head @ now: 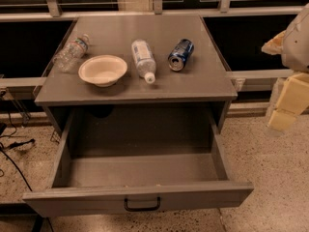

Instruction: Place blue plastic bottle into top drawer

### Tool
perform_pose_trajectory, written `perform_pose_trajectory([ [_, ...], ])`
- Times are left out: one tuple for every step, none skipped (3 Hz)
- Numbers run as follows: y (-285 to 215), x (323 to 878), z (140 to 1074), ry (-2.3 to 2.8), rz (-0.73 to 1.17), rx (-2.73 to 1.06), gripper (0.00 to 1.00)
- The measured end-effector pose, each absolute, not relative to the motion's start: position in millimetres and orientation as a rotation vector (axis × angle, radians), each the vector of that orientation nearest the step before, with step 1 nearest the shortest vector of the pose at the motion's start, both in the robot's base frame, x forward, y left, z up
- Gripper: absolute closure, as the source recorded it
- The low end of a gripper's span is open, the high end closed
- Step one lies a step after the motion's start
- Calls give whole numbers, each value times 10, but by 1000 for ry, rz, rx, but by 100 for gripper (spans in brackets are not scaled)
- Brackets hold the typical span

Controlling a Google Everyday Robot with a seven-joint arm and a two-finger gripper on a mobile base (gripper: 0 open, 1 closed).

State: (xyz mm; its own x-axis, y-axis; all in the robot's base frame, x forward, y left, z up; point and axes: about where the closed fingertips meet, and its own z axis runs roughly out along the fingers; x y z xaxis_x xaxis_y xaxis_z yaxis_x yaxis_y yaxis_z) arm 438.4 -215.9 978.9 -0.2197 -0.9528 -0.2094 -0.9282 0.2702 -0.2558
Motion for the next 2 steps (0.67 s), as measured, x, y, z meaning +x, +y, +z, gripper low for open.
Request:
perform_pose_trajectory([
  [-2159,4384,9789,2224,-108,-1719,0],
  [-2002,4517,9810,2213,-115,-1671,0],
])
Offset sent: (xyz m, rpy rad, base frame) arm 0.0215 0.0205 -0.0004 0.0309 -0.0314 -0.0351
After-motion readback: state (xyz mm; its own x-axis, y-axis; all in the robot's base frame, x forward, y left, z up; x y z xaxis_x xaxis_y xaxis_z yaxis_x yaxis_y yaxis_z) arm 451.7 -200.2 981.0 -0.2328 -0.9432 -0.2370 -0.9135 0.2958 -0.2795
